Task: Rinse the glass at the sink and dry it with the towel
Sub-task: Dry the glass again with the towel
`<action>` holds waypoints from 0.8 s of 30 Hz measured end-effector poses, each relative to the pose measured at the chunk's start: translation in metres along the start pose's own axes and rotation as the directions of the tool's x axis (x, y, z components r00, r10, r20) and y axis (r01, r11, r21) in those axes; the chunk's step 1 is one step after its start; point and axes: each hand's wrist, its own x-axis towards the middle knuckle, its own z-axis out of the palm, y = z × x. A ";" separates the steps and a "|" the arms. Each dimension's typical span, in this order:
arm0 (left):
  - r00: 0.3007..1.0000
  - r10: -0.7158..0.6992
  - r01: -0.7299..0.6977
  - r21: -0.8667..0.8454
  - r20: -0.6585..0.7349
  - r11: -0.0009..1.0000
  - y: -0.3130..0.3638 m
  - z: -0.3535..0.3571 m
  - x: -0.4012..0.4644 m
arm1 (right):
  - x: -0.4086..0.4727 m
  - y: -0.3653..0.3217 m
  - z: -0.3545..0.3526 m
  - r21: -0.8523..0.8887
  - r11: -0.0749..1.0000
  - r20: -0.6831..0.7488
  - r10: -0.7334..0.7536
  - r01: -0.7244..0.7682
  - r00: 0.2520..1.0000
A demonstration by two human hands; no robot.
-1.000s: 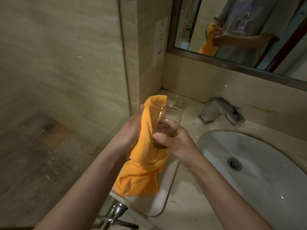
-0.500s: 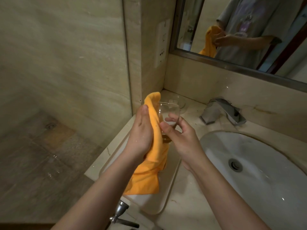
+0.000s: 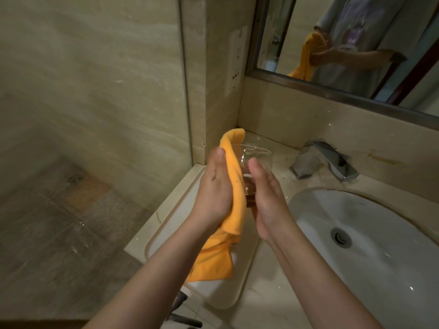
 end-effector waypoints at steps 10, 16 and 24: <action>0.914 -0.403 0.389 -0.184 -0.043 0.903 0.001 -0.003 0.010 | 0.006 -0.002 0.001 -0.224 0.973 -0.012 -0.054 0.050 0.998; 0.999 -0.044 0.044 -0.016 0.002 0.999 -0.004 0.002 -0.001 | -0.006 0.001 0.003 -0.215 0.976 -0.092 -0.050 0.029 0.995; 0.917 -0.355 0.382 -0.146 0.184 0.912 -0.002 -0.018 0.026 | -0.006 0.002 -0.009 -0.083 0.994 0.074 -0.071 0.077 0.995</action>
